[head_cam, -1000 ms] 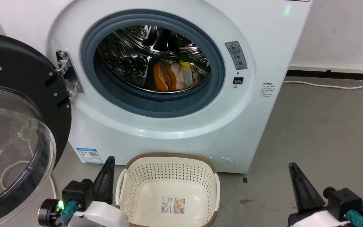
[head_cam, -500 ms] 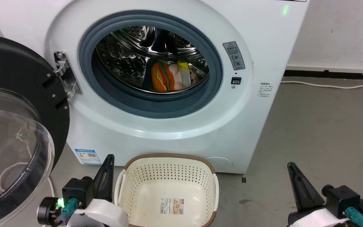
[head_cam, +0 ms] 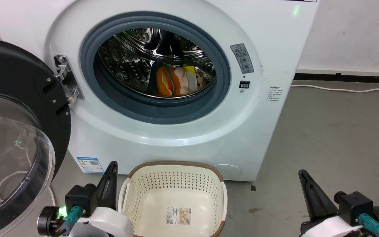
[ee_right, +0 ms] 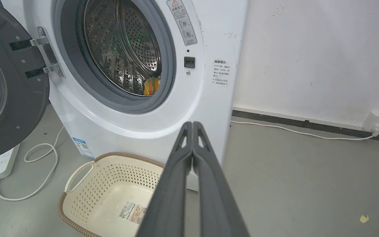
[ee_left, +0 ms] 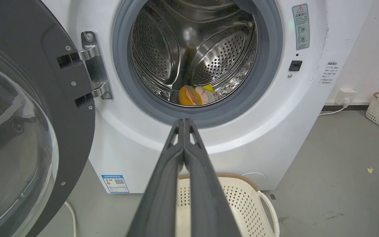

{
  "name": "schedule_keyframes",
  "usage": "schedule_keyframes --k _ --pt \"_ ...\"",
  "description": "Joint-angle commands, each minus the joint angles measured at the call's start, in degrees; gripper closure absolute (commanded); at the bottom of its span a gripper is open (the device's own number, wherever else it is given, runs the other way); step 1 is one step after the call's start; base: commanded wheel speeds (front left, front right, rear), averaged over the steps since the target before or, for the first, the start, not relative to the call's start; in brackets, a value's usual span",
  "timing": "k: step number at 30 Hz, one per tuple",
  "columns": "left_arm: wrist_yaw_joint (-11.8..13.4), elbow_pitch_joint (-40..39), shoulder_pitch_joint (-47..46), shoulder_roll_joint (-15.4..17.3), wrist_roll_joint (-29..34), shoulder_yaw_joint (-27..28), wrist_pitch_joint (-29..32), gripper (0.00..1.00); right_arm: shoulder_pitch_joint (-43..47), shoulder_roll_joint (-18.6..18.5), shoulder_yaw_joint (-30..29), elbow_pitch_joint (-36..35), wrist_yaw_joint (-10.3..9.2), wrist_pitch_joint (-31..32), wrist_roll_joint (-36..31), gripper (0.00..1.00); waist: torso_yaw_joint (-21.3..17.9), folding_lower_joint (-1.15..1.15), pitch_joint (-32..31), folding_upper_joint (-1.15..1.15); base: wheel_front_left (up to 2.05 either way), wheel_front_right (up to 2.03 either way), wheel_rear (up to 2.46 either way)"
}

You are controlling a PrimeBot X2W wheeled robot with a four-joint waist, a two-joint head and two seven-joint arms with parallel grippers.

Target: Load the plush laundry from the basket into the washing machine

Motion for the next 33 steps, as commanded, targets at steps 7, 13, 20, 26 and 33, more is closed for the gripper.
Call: schedule_keyframes --k 7,13,20,26,33 --pt "-0.53 -0.91 0.95 -1.0 1.9 1.27 1.0 1.0 -1.28 -0.02 -0.27 -0.46 0.02 0.96 -0.81 1.0 -0.21 0.0 -0.07 0.0 0.0 0.0 0.0" --pt "-0.78 -1.3 1.06 -1.66 2.99 2.11 1.7 1.0 -1.48 -0.02 -0.38 -0.54 0.02 1.66 -1.14 1.0 -0.38 0.0 -0.13 0.0 0.0 0.0 0.0" --pt "-1.08 -1.77 1.19 -2.45 4.27 3.09 2.52 1.0 -1.72 -0.02 -0.51 -0.63 0.03 2.49 -1.53 1.0 -0.59 0.0 -0.2 0.0 0.0 0.0 0.0" --pt "-1.34 -2.16 1.3 -3.12 5.36 3.93 3.22 1.0 -1.93 -0.02 -0.62 -0.72 0.03 3.19 -1.87 1.0 -0.77 0.0 -0.26 0.0 0.0 0.0 0.0" --pt "-1.64 -2.62 1.43 -3.91 6.64 4.92 4.03 1.0 -2.16 -0.02 -0.75 -0.81 0.03 4.02 -2.25 1.0 -0.97 0.0 -0.33 0.0 0.0 0.0 0.0"
